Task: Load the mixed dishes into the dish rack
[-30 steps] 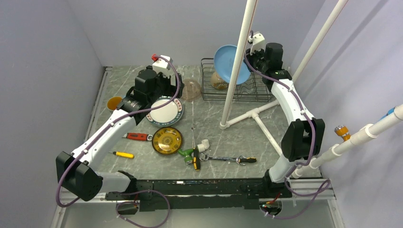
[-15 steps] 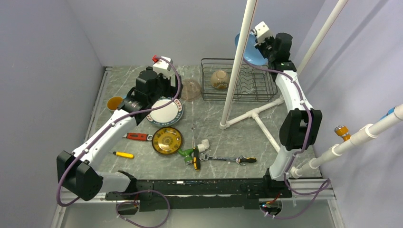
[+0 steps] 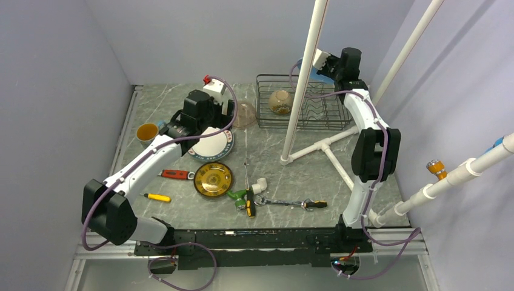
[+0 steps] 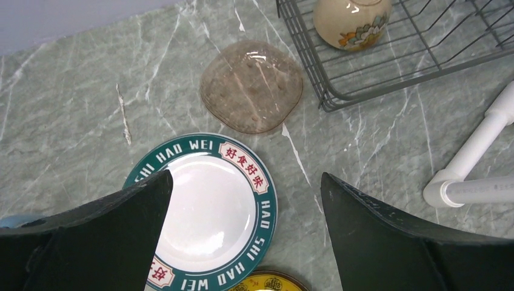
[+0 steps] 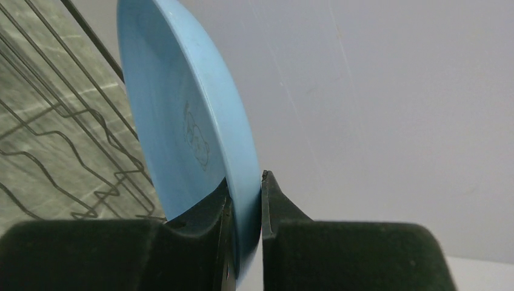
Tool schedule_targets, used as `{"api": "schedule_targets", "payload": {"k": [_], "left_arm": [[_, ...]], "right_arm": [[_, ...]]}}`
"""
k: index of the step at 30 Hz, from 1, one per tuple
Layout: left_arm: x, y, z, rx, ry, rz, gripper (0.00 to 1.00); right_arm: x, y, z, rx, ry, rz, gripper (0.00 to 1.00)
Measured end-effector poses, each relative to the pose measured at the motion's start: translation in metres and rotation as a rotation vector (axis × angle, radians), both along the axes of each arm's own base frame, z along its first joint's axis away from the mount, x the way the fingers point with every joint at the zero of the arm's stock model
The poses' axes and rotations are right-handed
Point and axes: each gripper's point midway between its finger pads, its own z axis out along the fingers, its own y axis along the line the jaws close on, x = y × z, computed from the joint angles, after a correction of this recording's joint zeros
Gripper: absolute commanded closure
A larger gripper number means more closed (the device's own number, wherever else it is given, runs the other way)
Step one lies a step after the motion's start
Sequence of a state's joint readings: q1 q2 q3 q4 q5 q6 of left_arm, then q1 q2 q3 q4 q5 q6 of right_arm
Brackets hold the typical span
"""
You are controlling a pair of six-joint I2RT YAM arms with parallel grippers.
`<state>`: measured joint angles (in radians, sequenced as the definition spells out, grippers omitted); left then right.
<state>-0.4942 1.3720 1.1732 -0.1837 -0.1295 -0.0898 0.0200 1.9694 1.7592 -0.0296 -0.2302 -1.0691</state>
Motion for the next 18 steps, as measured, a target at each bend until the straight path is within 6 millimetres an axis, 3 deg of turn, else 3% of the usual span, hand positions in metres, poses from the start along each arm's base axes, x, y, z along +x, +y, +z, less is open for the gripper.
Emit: {"api": "schedule_targets", "payload": {"k": [5, 13, 18], "left_arm": [[-0.001, -0.002, -0.013, 0.02, 0.038, -0.005, 0.03], [-0.001, -0.002, -0.014, 0.025, 0.038, -0.007, 0.04], [-0.001, -0.003, -0.016, 0.031, 0.041, -0.01, 0.04]], "right_arm": [[0.006, 0.004, -0.002, -0.124, -0.027, 0.066, 1.0], [0.016, 0.009, -0.035, -0.28, 0.026, 0.151, 1.0], [0.015, 0.016, -0.041, -0.338, 0.034, 0.215, 1.0]]}}
